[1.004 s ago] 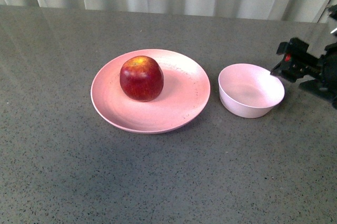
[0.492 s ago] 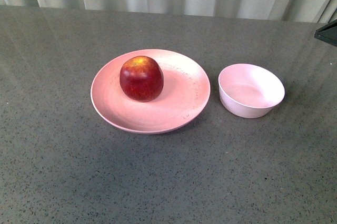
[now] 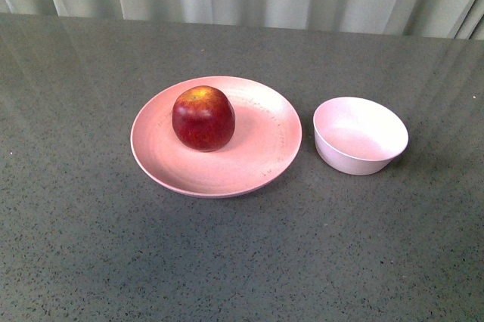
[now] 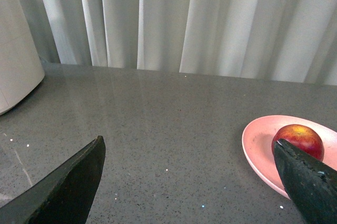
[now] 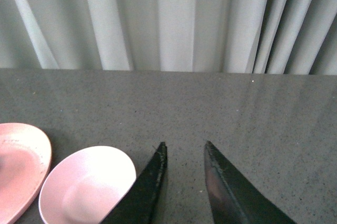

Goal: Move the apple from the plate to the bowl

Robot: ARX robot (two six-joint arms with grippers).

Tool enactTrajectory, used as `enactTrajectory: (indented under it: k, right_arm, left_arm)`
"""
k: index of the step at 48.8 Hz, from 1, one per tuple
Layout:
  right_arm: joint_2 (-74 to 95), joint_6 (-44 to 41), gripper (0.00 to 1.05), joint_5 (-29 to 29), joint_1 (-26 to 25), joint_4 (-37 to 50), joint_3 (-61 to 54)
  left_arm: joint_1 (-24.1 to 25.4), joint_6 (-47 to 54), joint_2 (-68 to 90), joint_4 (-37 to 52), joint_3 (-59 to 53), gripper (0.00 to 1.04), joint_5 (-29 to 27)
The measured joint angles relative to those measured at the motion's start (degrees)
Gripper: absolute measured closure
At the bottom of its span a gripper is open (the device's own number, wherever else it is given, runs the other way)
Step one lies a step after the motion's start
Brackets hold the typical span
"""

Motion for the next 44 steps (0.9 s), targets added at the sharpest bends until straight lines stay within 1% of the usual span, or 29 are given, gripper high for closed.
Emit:
enactTrajectory:
  k: [3, 4, 14, 26, 35, 44]
  right_arm:
    - [-3.61, -0.31, 1.01, -0.02, 0.0, -1.57, -2.23]
    - [-4.57, -0.66, 1.03, 0.04, 0.0, -1.97, -2.67]
    - [-16.02, -0.59, 1.03, 0.09, -0.02, -8.87, -7.39]
    - [-28.24, -0.59, 1.03, 0.09, -0.02, -18.18, -10.27]
    - [-38.01, -0.59, 1.03, 0.09, -0.02, -26.51, -10.69]
    - [-44.81, -0.59, 1.03, 0.09, -0.02, -32.65, -10.73]
  left_arm:
    - [0.0, 0.0, 0.0, 0.0, 0.0, 0.09, 0.0]
    - [0.0, 0.0, 0.0, 0.0, 0.0, 0.09, 0.0]
    - [0.0, 0.0, 0.0, 0.0, 0.0, 0.09, 0.0]
    - [0.0, 0.0, 0.0, 0.0, 0.0, 0.09, 0.0]
    - [0.0, 0.0, 0.0, 0.0, 0.0, 0.09, 0.0]
    - [0.0, 0.0, 0.0, 0.0, 0.0, 0.09, 0.0]
